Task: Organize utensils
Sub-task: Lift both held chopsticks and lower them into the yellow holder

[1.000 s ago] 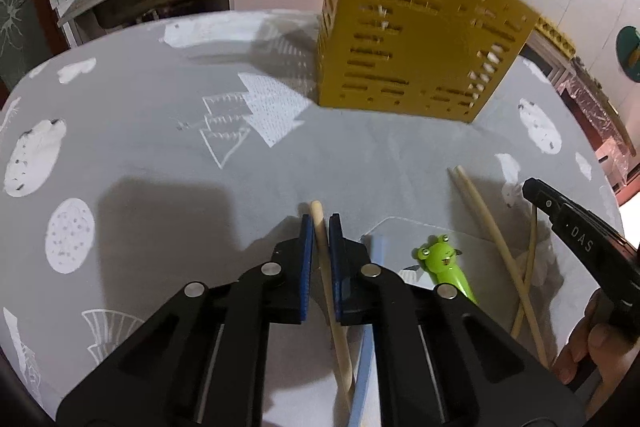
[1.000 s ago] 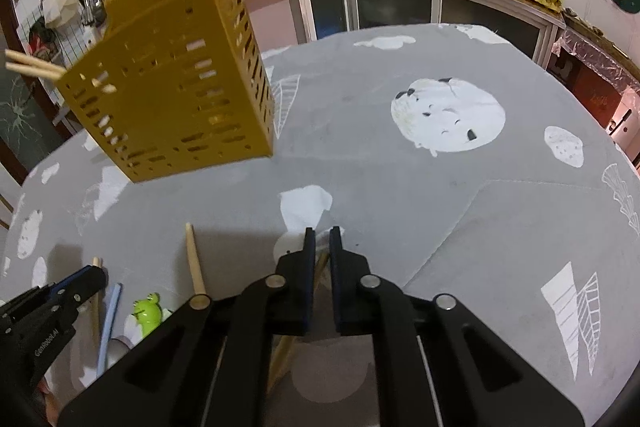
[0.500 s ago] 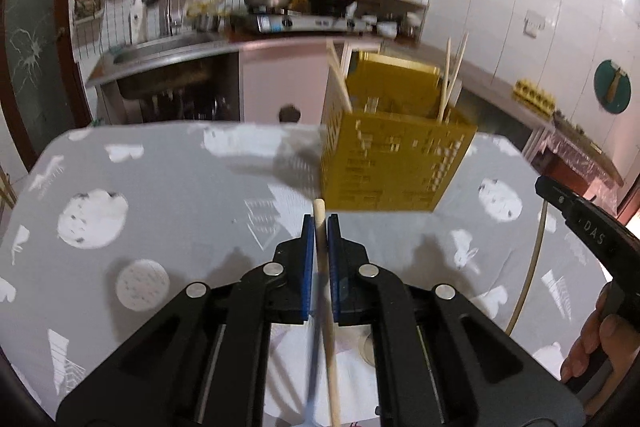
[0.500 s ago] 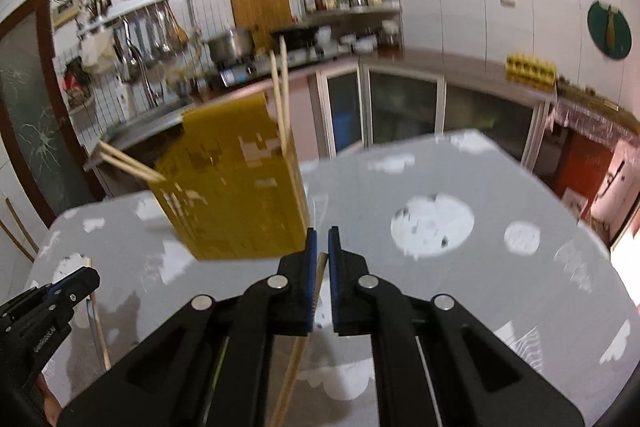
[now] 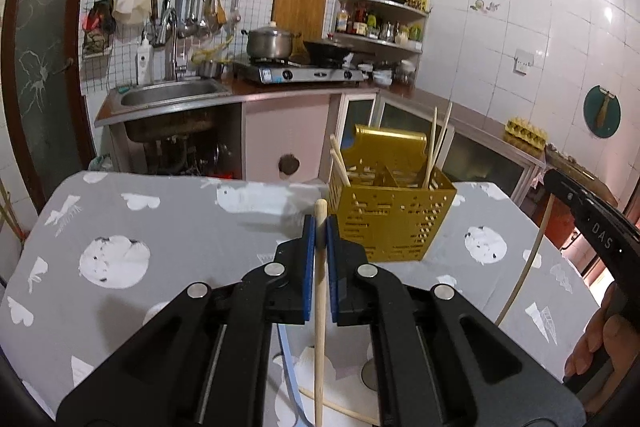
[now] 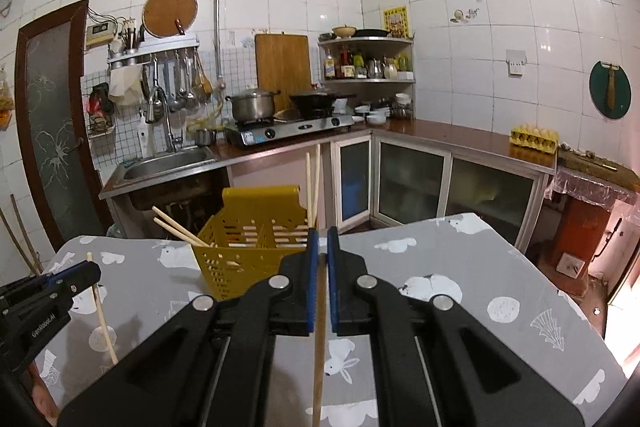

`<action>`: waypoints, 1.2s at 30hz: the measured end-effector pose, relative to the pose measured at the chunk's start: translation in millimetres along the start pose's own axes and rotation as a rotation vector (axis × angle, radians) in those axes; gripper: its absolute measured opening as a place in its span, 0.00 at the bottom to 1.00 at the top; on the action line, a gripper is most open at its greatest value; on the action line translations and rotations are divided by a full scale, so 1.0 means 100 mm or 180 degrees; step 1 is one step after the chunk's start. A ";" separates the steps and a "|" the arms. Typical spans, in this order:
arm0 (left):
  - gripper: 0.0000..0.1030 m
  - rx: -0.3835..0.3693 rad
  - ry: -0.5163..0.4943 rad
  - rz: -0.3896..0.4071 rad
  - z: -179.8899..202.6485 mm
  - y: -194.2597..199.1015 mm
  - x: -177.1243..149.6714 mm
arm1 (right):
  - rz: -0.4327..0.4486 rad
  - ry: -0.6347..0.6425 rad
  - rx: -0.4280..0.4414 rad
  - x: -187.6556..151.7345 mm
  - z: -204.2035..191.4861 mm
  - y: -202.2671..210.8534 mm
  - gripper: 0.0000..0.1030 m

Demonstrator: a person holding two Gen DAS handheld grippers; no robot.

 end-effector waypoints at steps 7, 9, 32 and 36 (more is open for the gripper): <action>0.04 -0.0032 -0.0055 0.0180 0.03 0.08 0.08 | 0.0075 0.0006 0.0011 0.03 0.05 -0.01 0.05; 0.04 -0.0047 -0.0059 0.0220 0.05 0.10 0.11 | 0.0101 0.0021 0.0011 0.05 0.04 -0.01 0.05; 0.04 -0.0166 -0.0078 0.0604 0.18 0.18 0.72 | 0.0297 0.0171 0.0046 0.53 -0.06 0.04 0.05; 0.04 -0.0207 -0.0046 0.0737 0.22 0.24 0.94 | 0.0401 0.0188 0.0069 0.76 -0.10 0.12 0.05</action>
Point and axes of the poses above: each gripper's, at about its wrist camera, not at the fingertips, and y roughly against the way its jaws point, z to its right, x to its top, the point moved 1 cm from there along -y, roughly the way its jaws point, and after that the axes turned 14 degrees about -z, right-handed, at the moved point
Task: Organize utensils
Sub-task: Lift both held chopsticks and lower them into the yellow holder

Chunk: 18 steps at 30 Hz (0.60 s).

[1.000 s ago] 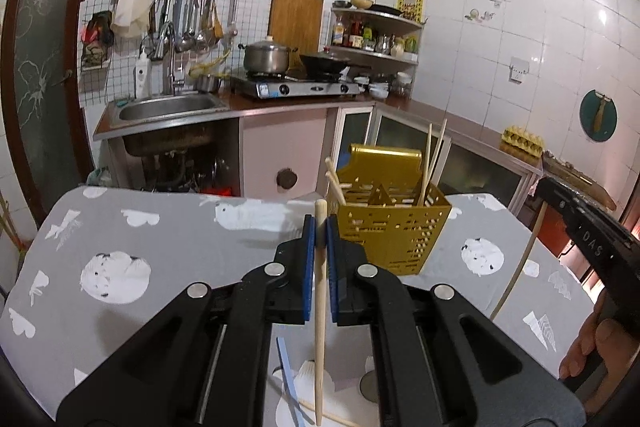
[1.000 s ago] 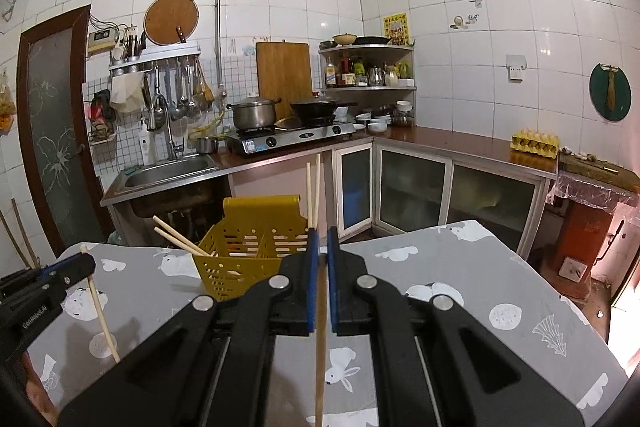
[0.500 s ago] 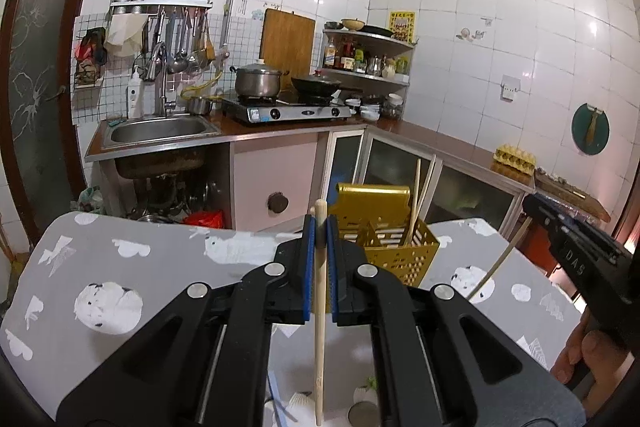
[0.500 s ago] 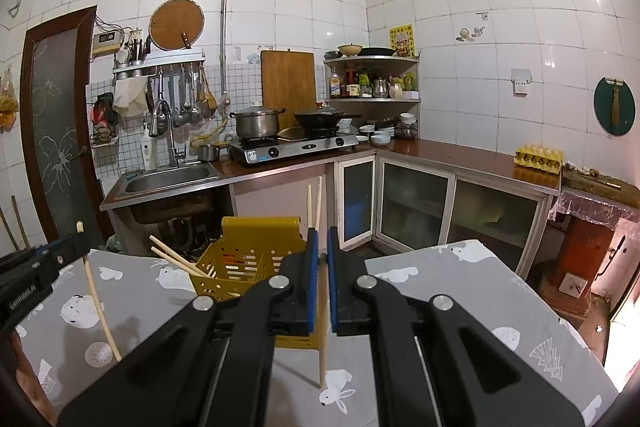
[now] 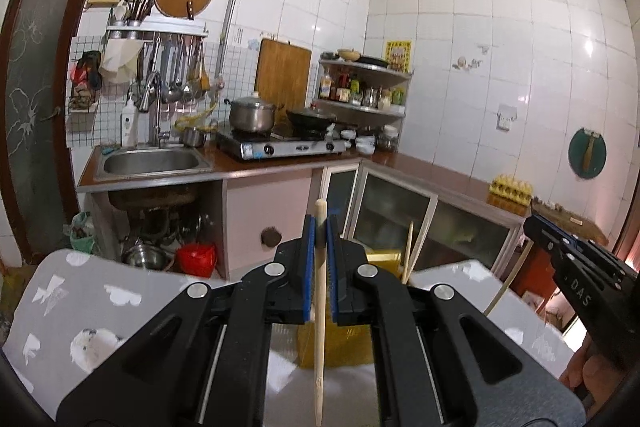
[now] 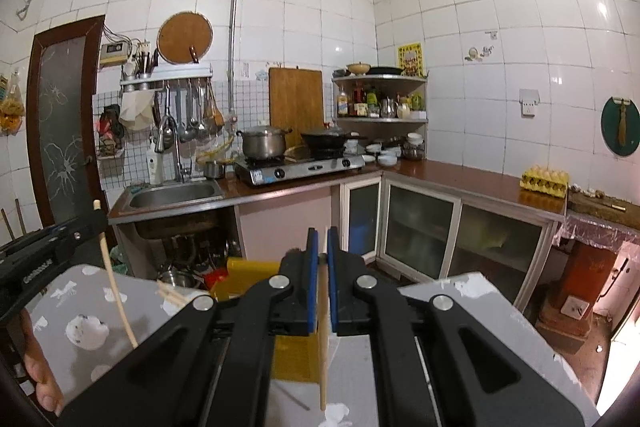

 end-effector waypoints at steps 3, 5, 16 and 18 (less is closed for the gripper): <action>0.04 -0.0015 -0.0014 0.0125 0.05 0.02 0.19 | 0.0078 0.0011 0.0016 0.22 -0.03 0.03 0.04; 0.04 -0.0013 -0.0020 0.0212 0.10 0.01 0.33 | 0.0128 0.0012 0.0027 0.37 -0.05 0.04 0.04; 0.04 -0.0010 -0.0062 0.0401 0.29 -0.49 0.77 | 0.0198 0.0004 0.0063 0.93 -0.17 -0.31 0.04; 0.04 0.0024 -0.0082 0.0369 0.29 -0.68 0.75 | 0.0176 -0.0012 0.0088 0.93 -0.17 -0.44 0.04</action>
Point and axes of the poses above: each gripper's, at about its wrist camera, not at the fingertips, and y roughly against the way its jaws point, z to its right, x to its top, the point moved 1 cm from there along -y, roughly the way its jaws point, and after that the axes turned 14 degrees about -z, right-handed, at the moved point
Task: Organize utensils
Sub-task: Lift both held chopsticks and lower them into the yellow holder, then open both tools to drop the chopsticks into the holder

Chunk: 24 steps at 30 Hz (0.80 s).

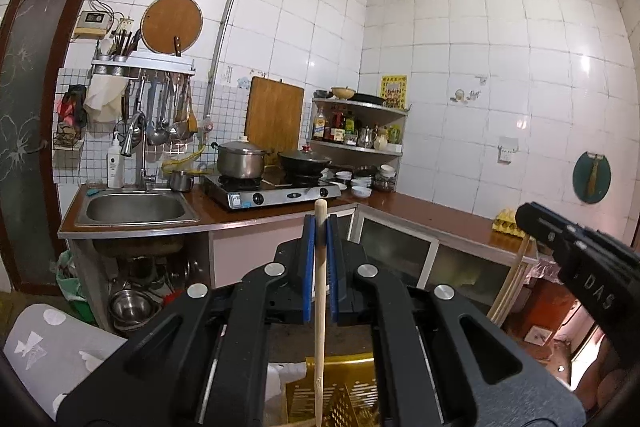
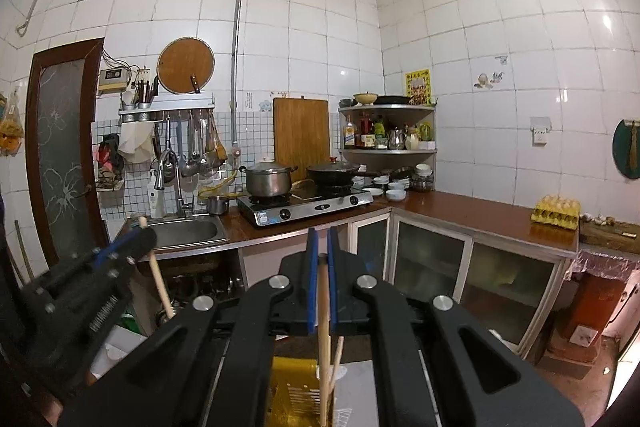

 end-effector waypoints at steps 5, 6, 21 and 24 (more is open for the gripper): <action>0.04 0.0065 -0.0042 -0.0189 -0.02 -0.44 -0.25 | -0.0184 -0.0055 0.0028 -0.20 0.05 -0.42 0.04; 0.04 0.0080 -0.0056 -0.0217 -0.03 -0.49 -0.30 | -0.0258 -0.0069 0.0021 -0.27 0.07 -0.52 0.04; 0.68 0.0042 0.0243 -0.0596 -0.42 -0.29 -0.50 | -0.0817 -0.0173 0.0000 -0.80 0.34 -0.81 0.62; 0.87 0.0114 0.0219 -0.0542 -0.47 0.05 -0.46 | -0.0848 -0.0205 -0.0058 -0.85 0.40 -0.56 0.62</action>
Point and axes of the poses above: each gripper's, at about its wrist camera, not at the fingertips, and y roughly against the way its jaws point, z to its right, x to its top, the point moved 1 cm from there along -y, roughly the way its jaws point, and after that the axes turned 14 degrees about -z, right-handed, at the moved point
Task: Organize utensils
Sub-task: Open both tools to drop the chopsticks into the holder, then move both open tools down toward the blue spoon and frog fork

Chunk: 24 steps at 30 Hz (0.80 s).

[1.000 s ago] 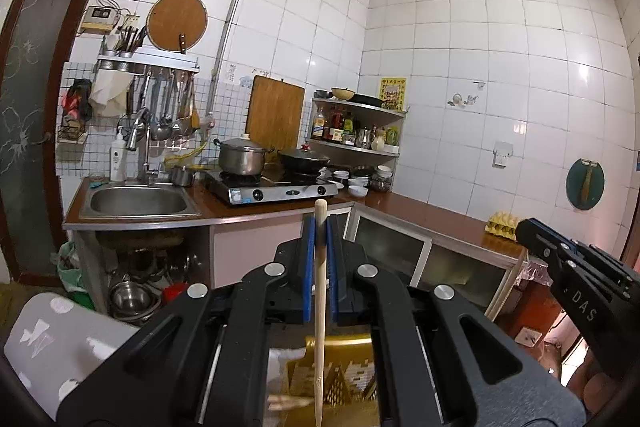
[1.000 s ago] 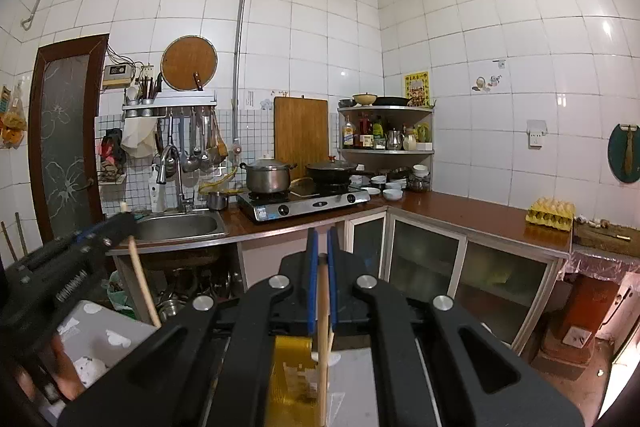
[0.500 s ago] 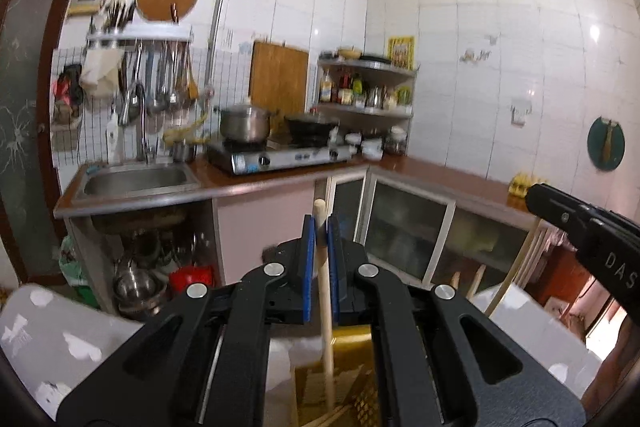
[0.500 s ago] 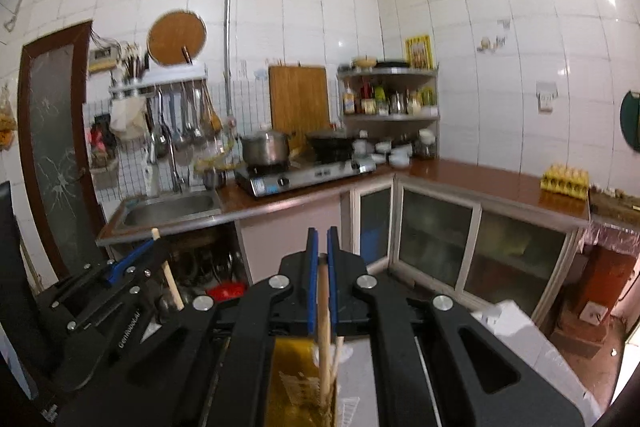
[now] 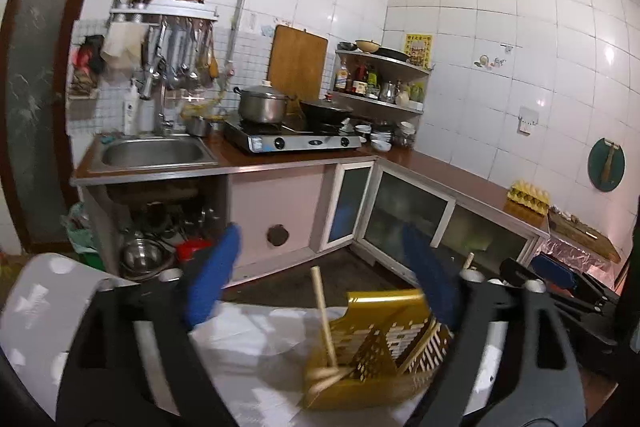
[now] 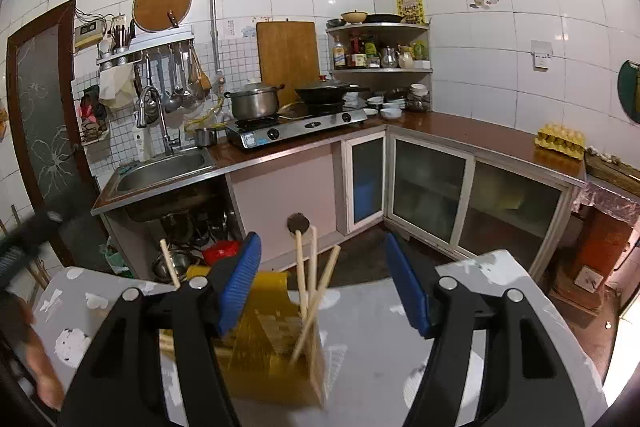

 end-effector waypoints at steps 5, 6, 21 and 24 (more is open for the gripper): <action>0.95 0.0101 -0.0131 -0.0009 -0.13 0.55 -0.18 | -0.0037 -0.0024 -0.0117 -0.25 0.07 0.32 0.63; 0.95 0.0128 -0.0132 -0.0005 -0.16 0.63 -0.22 | -0.0056 -0.0018 -0.0127 -0.30 0.07 0.36 0.63; 0.95 0.0480 -0.0025 -0.0958 -0.69 0.38 -1.48 | -0.0824 0.0176 -0.0096 -1.65 -0.23 -0.01 0.65; 0.95 0.0497 0.0112 -0.1154 -0.78 0.21 -1.69 | -0.0957 0.0198 -0.0100 -1.83 -0.26 -0.12 0.65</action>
Point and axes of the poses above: each gripper's, at about its wrist camera, not at the fingertips, and y roughly against the way its jaws point, z to its right, x to its top, the point moved 1 cm from there along -y, roughly the way its jaws point, and after that the axes turned 14 degrees about -z, right-handed, at the moved point
